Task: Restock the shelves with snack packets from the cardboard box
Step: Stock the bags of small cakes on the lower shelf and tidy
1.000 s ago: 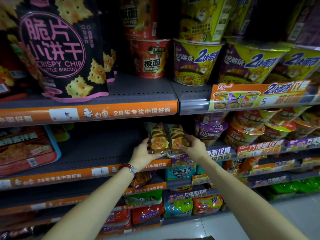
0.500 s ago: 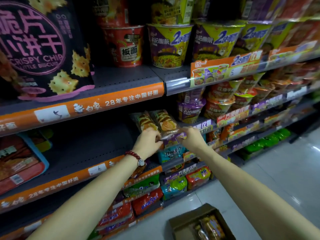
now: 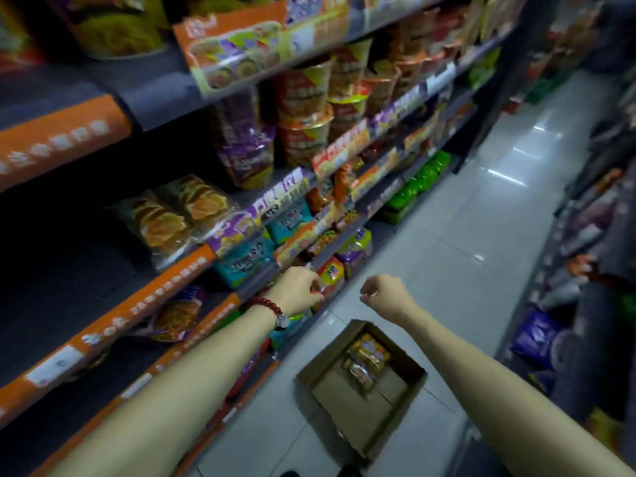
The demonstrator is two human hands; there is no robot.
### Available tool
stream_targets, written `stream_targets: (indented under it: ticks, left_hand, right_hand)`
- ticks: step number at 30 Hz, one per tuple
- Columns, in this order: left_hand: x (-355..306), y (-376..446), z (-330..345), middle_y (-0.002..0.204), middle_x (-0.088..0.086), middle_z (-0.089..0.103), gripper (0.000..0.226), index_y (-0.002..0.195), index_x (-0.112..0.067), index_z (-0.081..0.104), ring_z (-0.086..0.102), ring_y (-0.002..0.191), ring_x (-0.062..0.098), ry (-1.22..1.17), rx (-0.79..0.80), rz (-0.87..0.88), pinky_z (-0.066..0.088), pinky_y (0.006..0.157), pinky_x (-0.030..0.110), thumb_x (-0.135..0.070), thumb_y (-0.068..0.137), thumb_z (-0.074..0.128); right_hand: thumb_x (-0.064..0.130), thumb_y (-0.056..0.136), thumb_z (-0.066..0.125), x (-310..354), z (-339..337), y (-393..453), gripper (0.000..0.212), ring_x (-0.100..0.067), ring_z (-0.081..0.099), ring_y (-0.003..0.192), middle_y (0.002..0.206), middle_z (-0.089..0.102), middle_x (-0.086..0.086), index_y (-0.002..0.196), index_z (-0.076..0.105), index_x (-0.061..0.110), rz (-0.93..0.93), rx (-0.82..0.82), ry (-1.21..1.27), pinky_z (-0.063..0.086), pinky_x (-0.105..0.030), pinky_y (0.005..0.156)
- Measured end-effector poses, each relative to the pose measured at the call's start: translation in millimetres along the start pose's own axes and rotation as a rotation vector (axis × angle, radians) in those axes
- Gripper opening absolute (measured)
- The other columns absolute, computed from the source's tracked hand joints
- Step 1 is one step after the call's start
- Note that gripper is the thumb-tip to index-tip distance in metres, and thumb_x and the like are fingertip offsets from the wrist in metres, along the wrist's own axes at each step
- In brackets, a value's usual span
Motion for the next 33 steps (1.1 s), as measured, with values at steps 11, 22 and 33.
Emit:
stream_targets:
  ticks: [11,22,33]
  left_hand:
    - [-31.4,84.4,167.1,0.105,0.010,0.070,0.026,0.102,-0.007,0.069,0.063,0.100,0.023,0.009,0.293,0.046,0.048,0.083,0.027,-0.026,0.087,0.061]
    - [50.3,166.0,391.5,0.106,0.007,0.069,0.022,0.103,-0.013,0.068,0.062,0.099,0.022,-0.028,0.422,-0.041,0.046,0.081,0.028,-0.027,0.088,0.060]
    - [156.4,243.7,581.0,0.113,0.008,0.066,0.028,0.113,-0.011,0.063,0.061,0.103,0.023,-0.176,0.432,-0.181,0.046,0.081,0.027,-0.025,0.090,0.058]
  right_hand:
    - [0.018,0.084,0.063,-183.7,80.8,-28.1,0.015,-0.027,0.063,0.095,0.096,0.070,-0.012,0.092,0.071,0.009,0.443,0.032,0.157,0.045,-0.028,0.071]
    - [0.025,0.093,0.060,-316.6,266.4,37.9,0.020,-0.015,0.055,0.078,0.086,0.062,-0.003,0.096,0.068,0.007,0.585,0.033,0.297,0.036,-0.017,0.055]
    - [0.028,0.093,0.060,-424.6,430.9,142.5,0.021,-0.013,0.059,0.083,0.094,0.065,-0.003,0.100,0.066,0.009,0.673,-0.041,0.449,0.043,-0.018,0.060]
Point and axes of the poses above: each hand's wrist, its own y-axis towards the middle knuckle, its own z-axis out of the palm, x = y × z, the point moved 1 cm from there along y, towards the middle knuckle
